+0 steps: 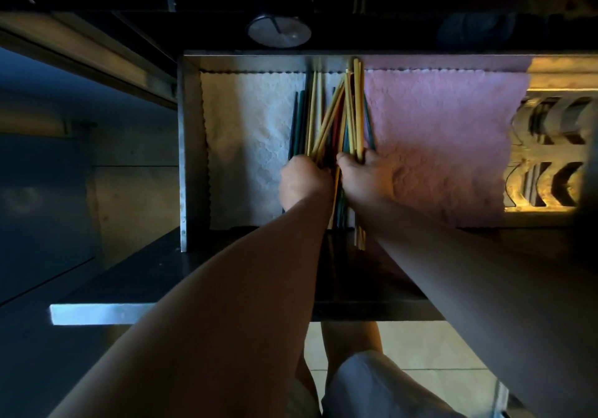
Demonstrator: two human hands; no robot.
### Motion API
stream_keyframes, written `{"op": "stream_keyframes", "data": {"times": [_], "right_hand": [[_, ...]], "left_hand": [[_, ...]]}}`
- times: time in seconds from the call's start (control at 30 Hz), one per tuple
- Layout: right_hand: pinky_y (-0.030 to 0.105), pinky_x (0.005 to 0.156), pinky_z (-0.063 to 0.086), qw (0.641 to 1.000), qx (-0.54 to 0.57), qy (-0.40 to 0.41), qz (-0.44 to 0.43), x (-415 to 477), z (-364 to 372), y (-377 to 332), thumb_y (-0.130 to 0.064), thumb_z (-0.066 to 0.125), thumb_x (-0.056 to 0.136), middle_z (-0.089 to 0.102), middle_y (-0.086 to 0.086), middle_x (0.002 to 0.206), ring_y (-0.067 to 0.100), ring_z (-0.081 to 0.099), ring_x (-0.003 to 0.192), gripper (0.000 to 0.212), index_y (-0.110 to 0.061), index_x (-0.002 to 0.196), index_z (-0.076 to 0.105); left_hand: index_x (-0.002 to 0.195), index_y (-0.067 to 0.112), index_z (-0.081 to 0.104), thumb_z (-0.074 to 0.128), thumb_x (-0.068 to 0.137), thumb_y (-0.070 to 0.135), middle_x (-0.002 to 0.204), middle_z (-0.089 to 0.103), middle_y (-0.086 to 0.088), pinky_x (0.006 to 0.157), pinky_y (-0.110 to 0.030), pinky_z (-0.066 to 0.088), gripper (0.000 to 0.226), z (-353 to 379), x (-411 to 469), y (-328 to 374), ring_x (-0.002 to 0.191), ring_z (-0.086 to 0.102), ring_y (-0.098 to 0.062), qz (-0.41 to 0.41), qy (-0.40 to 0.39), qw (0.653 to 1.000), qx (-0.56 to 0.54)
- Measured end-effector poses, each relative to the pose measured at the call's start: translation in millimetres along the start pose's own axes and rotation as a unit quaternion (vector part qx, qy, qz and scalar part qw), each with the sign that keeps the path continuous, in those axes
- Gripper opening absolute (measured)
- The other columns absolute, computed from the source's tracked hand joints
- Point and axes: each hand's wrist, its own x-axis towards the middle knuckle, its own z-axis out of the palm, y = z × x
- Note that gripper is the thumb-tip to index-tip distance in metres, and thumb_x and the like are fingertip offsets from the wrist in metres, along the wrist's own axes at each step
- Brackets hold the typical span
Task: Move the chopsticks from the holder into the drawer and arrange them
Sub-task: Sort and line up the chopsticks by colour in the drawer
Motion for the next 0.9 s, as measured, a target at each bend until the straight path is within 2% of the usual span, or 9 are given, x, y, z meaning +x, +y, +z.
{"op": "stream_keyframes", "data": {"times": [0.17,0.27,0.33,0.4,0.47,0.53,0.6,0.73,0.9], "right_hand": [[0.018,0.056,0.035,1.000,0.006,0.013,0.003,1.9,-4.8,3.7,-0.036,0.061,0.086,0.058,0.000,0.075,0.020,0.060,0.069,0.023,-0.013,0.091,0.065],[0.028,0.081,0.049,1.000,-0.005,-0.001,0.009,2.9,-4.1,3.4,-0.040,0.060,0.086,0.066,0.010,0.097,0.029,0.064,0.094,0.036,-0.011,0.107,0.064],[0.032,0.100,0.043,1.000,-0.004,-0.012,0.011,0.8,-2.3,1.8,-0.045,0.059,0.084,0.064,0.013,0.118,0.032,0.059,0.112,0.049,-0.013,0.120,0.060],[0.015,0.092,0.034,1.000,0.000,-0.018,0.006,-1.0,2.5,-1.4,-0.044,0.063,0.084,0.059,0.010,0.128,0.029,0.057,0.116,0.049,-0.012,0.120,0.060],[0.016,0.089,0.036,0.999,0.005,-0.033,-0.004,-1.4,11.9,-5.0,-0.041,0.066,0.083,0.056,0.012,0.133,0.028,0.058,0.114,0.038,-0.013,0.107,0.062],[0.027,0.093,0.047,0.998,0.016,-0.066,0.008,-1.6,21.5,-7.7,-0.040,0.067,0.082,0.060,0.013,0.126,0.028,0.060,0.108,0.043,-0.009,0.112,0.064],[0.022,0.079,0.045,0.998,-0.021,-0.065,0.012,-1.4,27.8,-7.0,-0.041,0.067,0.080,0.063,0.006,0.104,0.022,0.060,0.093,0.038,-0.012,0.105,0.067],[0.021,0.053,0.033,0.998,-0.059,-0.017,0.003,-0.4,38.0,-4.3,-0.035,0.070,0.078,0.048,-0.005,0.063,0.013,0.047,0.058,0.030,-0.012,0.066,0.056],[0.021,0.076,0.039,0.993,-0.115,0.016,-0.024,0.9,51.0,-8.3,-0.039,0.072,0.075,0.069,0.014,0.100,0.028,0.060,0.105,0.040,-0.006,0.097,0.068]], "left_hand": [[0.096,0.008,0.067,0.062,0.085,0.034,0.086,0.063,-0.010,0.065,-0.032,0.047,0.029,-1.8,-3.0,2.2,0.081,0.062,-0.029,-0.012,0.004,0.999,-0.035],[0.098,0.009,0.067,0.058,0.086,0.033,0.082,0.060,-0.008,0.066,-0.029,0.042,0.028,-14.1,-1.8,-2.4,0.076,0.057,-0.026,0.011,0.002,0.999,-0.038],[0.096,0.012,0.064,0.054,0.087,0.031,0.081,0.059,-0.006,0.066,-0.028,0.039,0.023,-25.9,-1.1,-7.5,0.076,0.055,-0.025,0.038,-0.021,0.999,-0.023],[0.098,0.011,0.064,0.051,0.089,0.032,0.088,0.064,-0.010,0.067,-0.028,0.040,0.027,-35.9,1.7,-14.4,0.083,0.061,-0.030,0.054,-0.043,0.998,-0.014],[0.104,0.009,0.064,0.050,0.091,0.033,0.097,0.068,-0.016,0.071,-0.031,0.047,0.030,-44.3,5.5,-22.0,0.092,0.064,-0.034,0.051,-0.049,0.997,-0.026],[0.108,0.007,0.060,0.049,0.093,0.028,0.101,0.067,-0.019,0.080,-0.042,0.056,0.028,-52.2,8.8,-28.6,0.093,0.066,-0.037,0.035,-0.060,0.995,-0.068],[0.106,0.007,0.057,0.048,0.093,0.021,0.099,0.067,-0.020,0.074,-0.050,0.059,0.021,-58.9,11.0,-35.1,0.085,0.068,-0.038,0.006,-0.078,0.989,-0.128],[0.089,0.017,0.055,0.047,0.094,0.015,0.079,0.064,-0.006,0.045,-0.026,0.047,0.010,-64.6,14.1,-44.8,0.055,0.058,-0.017,-0.052,-0.075,0.970,-0.226],[0.093,0.020,0.059,0.047,0.092,0.017,0.093,0.070,-0.010,0.068,-0.037,0.060,0.012,-59.5,19.6,-47.6,0.078,0.070,-0.024,-0.093,-0.061,0.967,-0.230]]}}
